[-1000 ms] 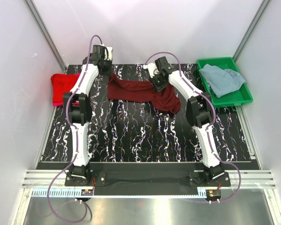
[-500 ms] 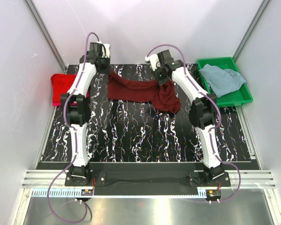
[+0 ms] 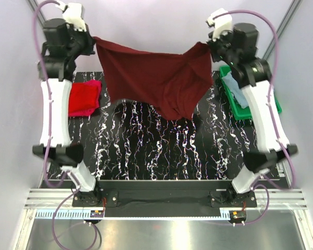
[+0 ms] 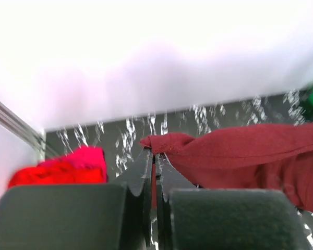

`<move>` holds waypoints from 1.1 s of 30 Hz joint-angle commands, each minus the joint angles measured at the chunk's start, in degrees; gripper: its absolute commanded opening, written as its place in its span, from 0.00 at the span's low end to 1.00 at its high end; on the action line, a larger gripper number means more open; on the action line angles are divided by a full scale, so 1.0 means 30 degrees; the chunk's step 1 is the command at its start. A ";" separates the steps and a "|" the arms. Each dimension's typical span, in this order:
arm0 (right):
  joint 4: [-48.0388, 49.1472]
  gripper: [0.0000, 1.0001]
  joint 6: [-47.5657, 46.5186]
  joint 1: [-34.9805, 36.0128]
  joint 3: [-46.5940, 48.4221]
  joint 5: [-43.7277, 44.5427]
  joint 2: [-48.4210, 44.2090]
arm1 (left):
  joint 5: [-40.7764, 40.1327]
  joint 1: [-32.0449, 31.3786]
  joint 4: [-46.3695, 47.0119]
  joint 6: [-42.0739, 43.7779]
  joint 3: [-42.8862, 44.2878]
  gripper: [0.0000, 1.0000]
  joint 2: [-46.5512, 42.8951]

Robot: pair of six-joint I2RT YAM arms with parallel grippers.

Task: Fold and stack the t-shirts
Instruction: Flatten the tshirt out

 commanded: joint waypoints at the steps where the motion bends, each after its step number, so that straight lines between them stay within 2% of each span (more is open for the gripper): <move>1: 0.0577 0.00 0.0226 0.0253 -0.2377 0.0547 -0.3132 | 0.0477 -0.0044 0.0771 0.0472 -0.0814 0.00 -0.2347; 5: 0.0666 0.00 0.0813 0.0282 -0.3644 0.1222 -0.6363 | 0.0389 -0.0073 0.1062 0.1203 -0.3534 0.00 -0.5393; 10: 0.0635 0.00 -0.0909 0.0107 -0.2302 0.1953 -0.8037 | -0.0167 -0.0073 0.1502 0.1937 -0.3456 0.00 -0.7712; 18: 0.1483 0.00 -0.3081 0.0077 0.4724 0.3127 -0.6078 | -0.2360 -0.0073 0.2262 0.2667 -0.0791 0.00 -0.7833; 21: 0.2451 0.00 -0.3902 0.0048 0.5493 0.2924 -0.5490 | -0.2920 -0.0073 0.2556 0.3167 0.0469 0.00 -0.7187; 23: 0.2774 0.00 -0.4255 0.0048 0.5234 0.2922 -0.5402 | -0.2951 -0.0073 0.2761 0.3575 0.0414 0.00 -0.7011; 25: 0.3501 0.00 -0.4052 0.0048 0.3395 0.3010 -0.5838 | -0.2951 -0.0073 0.3025 0.3666 -0.0141 0.00 -0.6923; 27: 0.4845 0.00 -0.3817 0.0048 0.0215 0.2458 -0.6539 | -0.2661 -0.0073 0.2968 0.3520 -0.1108 0.00 -0.6572; 30: 0.5965 0.00 -0.3435 -0.0010 -0.2900 0.2278 -0.6779 | -0.2308 -0.0073 0.3054 0.3460 -0.2659 0.00 -0.5928; 33: 0.6349 0.00 -0.2474 -0.1146 -0.3644 0.1726 -0.5847 | -0.2015 -0.0015 0.2645 0.3754 -0.3394 0.00 -0.4728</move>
